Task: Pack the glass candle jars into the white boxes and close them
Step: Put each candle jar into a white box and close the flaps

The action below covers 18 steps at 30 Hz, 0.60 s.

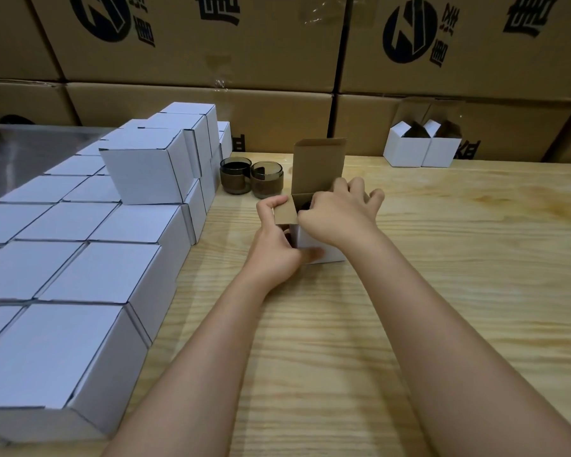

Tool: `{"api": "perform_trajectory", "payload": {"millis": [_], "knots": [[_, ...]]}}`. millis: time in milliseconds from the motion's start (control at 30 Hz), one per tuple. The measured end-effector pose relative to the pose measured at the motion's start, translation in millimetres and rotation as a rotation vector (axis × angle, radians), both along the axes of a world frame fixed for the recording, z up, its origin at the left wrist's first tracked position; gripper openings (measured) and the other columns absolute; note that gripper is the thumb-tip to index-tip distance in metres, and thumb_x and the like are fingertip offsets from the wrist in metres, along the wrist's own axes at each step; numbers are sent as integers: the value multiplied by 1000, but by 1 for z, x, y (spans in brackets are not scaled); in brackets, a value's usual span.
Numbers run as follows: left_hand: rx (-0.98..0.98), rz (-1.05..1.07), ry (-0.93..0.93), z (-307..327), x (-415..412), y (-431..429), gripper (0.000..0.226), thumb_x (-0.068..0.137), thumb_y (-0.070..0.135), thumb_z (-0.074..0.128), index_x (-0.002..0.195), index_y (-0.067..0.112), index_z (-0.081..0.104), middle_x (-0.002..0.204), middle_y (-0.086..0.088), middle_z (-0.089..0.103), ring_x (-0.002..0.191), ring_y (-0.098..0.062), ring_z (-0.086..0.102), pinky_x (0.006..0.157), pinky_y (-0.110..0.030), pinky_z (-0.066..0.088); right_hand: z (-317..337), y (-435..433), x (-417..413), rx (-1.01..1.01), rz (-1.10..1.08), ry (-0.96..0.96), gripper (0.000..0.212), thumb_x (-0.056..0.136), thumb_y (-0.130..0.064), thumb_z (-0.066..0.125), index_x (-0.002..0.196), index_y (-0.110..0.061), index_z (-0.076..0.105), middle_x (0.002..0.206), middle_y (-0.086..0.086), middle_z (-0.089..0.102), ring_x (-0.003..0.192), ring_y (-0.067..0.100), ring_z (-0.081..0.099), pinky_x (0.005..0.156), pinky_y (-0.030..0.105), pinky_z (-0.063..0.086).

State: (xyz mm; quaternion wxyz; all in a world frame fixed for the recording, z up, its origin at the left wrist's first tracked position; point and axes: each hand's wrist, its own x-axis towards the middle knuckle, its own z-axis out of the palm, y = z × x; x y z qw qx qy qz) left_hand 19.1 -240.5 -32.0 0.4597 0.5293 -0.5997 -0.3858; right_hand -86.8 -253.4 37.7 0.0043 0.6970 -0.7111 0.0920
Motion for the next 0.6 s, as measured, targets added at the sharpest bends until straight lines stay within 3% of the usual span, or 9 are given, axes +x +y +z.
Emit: {"api": "perform_trajectory", "payload": {"millis": [67,100,200,267,300,367,467,533,600], "knots": [[-6,-6,6,0,1,0,92,65,18,88,110,57,17,99,1,66,86,-11,65,66,-23,48,-1,1,-1,-75,7,-105,30,85,-39,47,104,-24,64,119,4,46,119,27,30,102,48,21],[-10,-10,11,-1,1,0,92,65,18,88,110,57,17,102,1,65,86,-9,65,66,-22,50,-3,2,-5,-179,17,-245,28,86,-41,50,102,-23,63,115,3,46,118,26,34,101,44,24],[-3,-14,25,-1,1,0,92,65,15,87,112,56,19,106,-2,64,90,-14,67,77,-32,57,-10,10,-21,-665,111,-867,13,89,-25,53,97,-18,61,108,-4,44,108,16,45,91,23,35],[-3,-14,15,-1,0,0,94,65,15,88,112,57,18,107,1,59,94,-15,63,82,-33,55,-18,14,-29,-786,45,-1248,16,91,-13,46,95,-23,58,107,-5,51,99,7,51,84,15,39],[-7,-14,12,-1,0,0,94,65,15,88,112,56,18,106,3,56,95,-13,61,82,-32,54,-22,15,-32,-723,-28,-1437,20,94,-11,44,96,-25,57,109,-4,55,96,6,53,83,18,43],[-11,-21,22,0,0,1,94,65,15,88,113,56,18,105,7,52,96,-11,59,82,-30,53,-31,13,-34,-414,-123,-1726,17,98,-19,44,107,-25,58,114,-2,60,96,6,57,82,24,49],[-12,-46,40,1,1,1,95,65,13,87,114,56,18,106,12,48,96,-11,57,78,-25,51,-40,10,-37,-26,-14,-1943,35,95,-35,52,122,-14,59,123,9,63,113,23,59,96,41,50],[-27,-53,59,0,1,2,99,66,10,87,117,57,16,107,7,53,98,-13,60,76,-21,52,-41,7,-37,26,97,-1834,28,92,-26,58,119,-18,60,122,8,64,113,26,61,95,44,50],[-59,-55,83,-1,0,3,110,67,4,85,127,56,8,105,3,58,98,-15,63,77,-20,53,-43,4,-36,-6,122,-1664,30,89,-10,59,112,-27,58,114,-5,64,104,14,63,89,33,52]]}}
